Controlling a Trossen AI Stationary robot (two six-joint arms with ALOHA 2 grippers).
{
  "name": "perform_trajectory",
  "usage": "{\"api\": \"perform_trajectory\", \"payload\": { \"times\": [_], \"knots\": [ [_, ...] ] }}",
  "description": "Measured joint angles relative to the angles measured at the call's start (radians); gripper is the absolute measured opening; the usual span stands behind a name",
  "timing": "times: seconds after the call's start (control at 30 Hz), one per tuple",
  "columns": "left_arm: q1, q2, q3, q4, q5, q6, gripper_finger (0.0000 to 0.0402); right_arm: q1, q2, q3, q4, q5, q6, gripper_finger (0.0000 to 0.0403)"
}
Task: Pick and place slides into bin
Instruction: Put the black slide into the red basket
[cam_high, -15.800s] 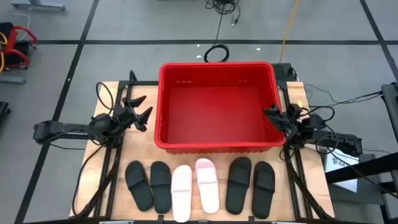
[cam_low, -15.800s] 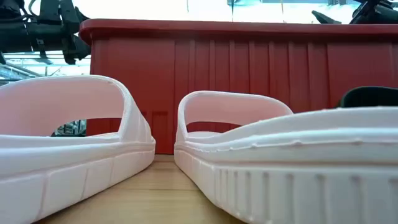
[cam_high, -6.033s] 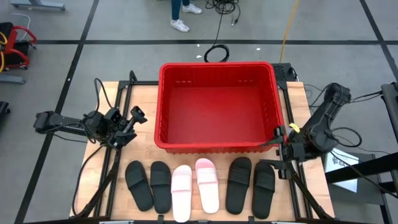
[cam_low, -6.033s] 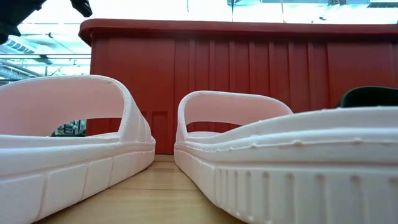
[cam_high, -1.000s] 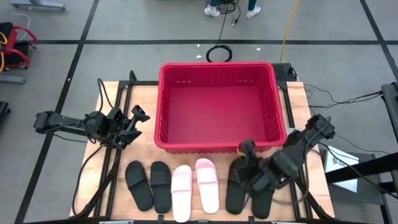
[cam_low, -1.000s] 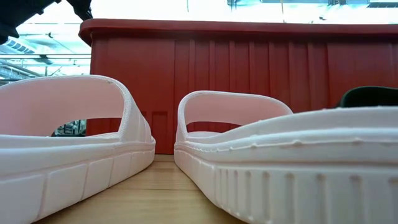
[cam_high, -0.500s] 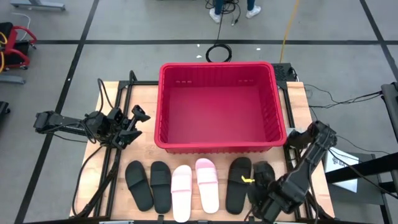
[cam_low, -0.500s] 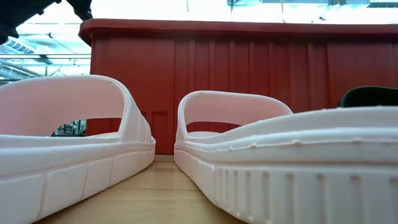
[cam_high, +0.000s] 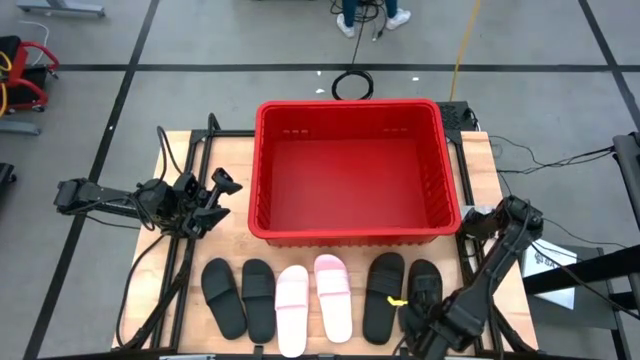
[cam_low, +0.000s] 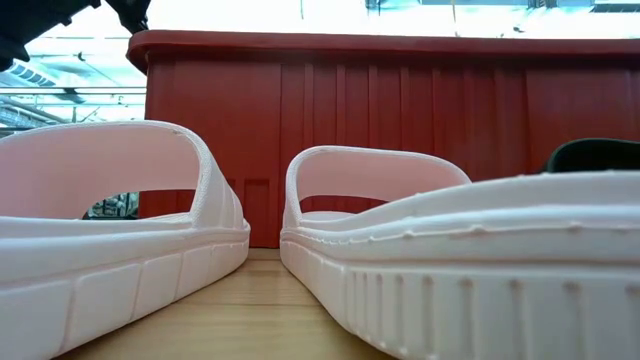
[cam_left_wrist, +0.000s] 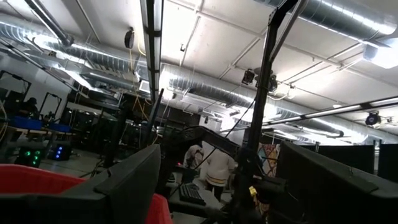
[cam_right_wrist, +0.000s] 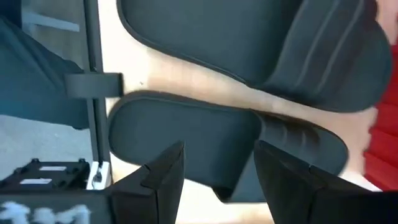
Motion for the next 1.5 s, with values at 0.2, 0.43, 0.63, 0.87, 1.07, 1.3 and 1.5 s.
{"api": "perform_trajectory", "payload": {
  "times": [0.2,0.43,0.63,0.87,1.07,1.3,1.5],
  "knots": [
    [0.0,0.0,0.0,0.001,0.0,0.0,0.034,-0.002,-0.001,-0.037,0.116,0.006,-0.076,0.0181],
    [0.0,0.0,0.0,0.001,0.0,-0.006,0.034,-0.002,-0.001,-0.124,0.298,0.008,-0.099,0.018],
    [0.0,0.0,0.0,0.001,0.0,-0.006,0.034,-0.002,-0.002,-0.181,0.359,-0.068,-0.047,0.018],
    [0.0,0.0,0.0,0.002,-0.008,-0.005,0.034,0.0,-0.002,-0.186,0.273,-0.051,-0.07,0.018],
    [0.0,0.0,0.0,0.001,-0.009,-0.005,0.034,0.0,-0.002,-0.186,0.156,0.016,-0.067,0.018],
    [0.0,0.0,0.0,-0.005,-0.009,-0.005,0.034,0.013,-0.002,-0.191,0.079,0.087,-0.034,0.018],
    [0.0,0.0,0.0,-0.005,-0.01,-0.005,0.034,0.037,-0.002,-0.246,0.087,0.088,0.026,0.018]
  ]
}}
